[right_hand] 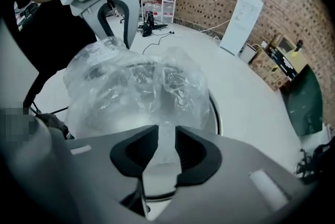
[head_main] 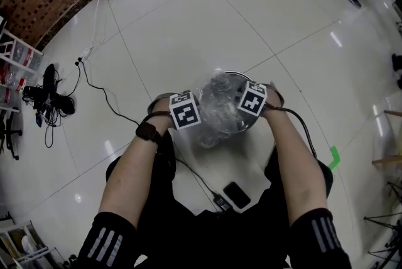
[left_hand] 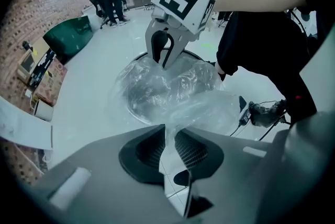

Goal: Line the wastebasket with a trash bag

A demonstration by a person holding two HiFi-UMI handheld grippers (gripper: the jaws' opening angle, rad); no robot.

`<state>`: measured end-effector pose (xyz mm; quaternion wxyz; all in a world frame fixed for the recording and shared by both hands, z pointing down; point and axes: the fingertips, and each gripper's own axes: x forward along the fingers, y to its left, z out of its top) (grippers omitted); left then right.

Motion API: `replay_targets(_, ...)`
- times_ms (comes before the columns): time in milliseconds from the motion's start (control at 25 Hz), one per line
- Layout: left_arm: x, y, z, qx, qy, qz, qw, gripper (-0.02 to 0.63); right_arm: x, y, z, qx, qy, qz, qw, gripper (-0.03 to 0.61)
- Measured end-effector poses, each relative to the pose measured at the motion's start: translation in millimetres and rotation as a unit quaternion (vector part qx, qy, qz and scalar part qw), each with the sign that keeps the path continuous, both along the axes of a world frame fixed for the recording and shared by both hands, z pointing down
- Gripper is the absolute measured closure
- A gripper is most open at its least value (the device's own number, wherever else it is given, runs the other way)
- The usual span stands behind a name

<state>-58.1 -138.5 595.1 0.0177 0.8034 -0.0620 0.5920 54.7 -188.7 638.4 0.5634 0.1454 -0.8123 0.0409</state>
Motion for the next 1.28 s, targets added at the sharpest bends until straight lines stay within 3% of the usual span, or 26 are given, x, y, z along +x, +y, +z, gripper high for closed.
replay_targets(200, 18, -16, -37, 0.057, 0.030, 0.004, 0.9979, 0.592, 10, 11, -50, -0.002, -0.013, -0.016, 1.000, 0.459)
replay_targets(360, 40, -29, -73, 0.101, 0.071, 0.003, 0.9923, 0.592, 23, 17, -102, 0.025, -0.027, -0.015, 0.999, 0.454)
replay_targets(520, 61, -32, -94, 0.121, 0.108, 0.006, 0.9867, 0.592, 16, 31, -152, 0.012, -0.127, 0.034, 0.991, 0.454)
replay_targets(640, 78, -31, -105, 0.138, 0.132, 0.015, 0.9815, 0.591, 10, 41, -173, -0.029, -0.216, 0.080, 0.973, 0.447)
replay_targets(760, 94, -27, -113, 0.154, 0.149, 0.030, 0.9762, 0.584, 9, 47, -172, -0.095, -0.286, 0.122, 0.946, 0.433)
replay_targets(920, 108, -24, -121, 0.177, 0.160, 0.045, 0.9700, 0.584, 9, 48, -164, -0.187, -0.352, 0.160, 0.903, 0.400)
replay_targets(1040, 113, -22, -123, 0.183, 0.164, 0.054, 0.9679, 0.584, 1, 43, -164, -0.220, -0.387, 0.166, 0.880, 0.400)
replay_targets(1120, 114, -21, -123, 0.183, 0.166, 0.059, 0.9672, 0.584, -7, 40, -159, -0.229, -0.388, 0.167, 0.877, 0.400)
replay_targets(1200, 115, -20, -122, 0.183, 0.164, 0.063, 0.9673, 0.580, -11, 39, -153, -0.228, -0.372, 0.163, 0.885, 0.416)
replay_targets(1280, 114, -21, -120, 0.181, 0.160, 0.065, 0.9683, 0.555, -9, 39, -149, -0.222, -0.354, 0.157, 0.895, 0.513)
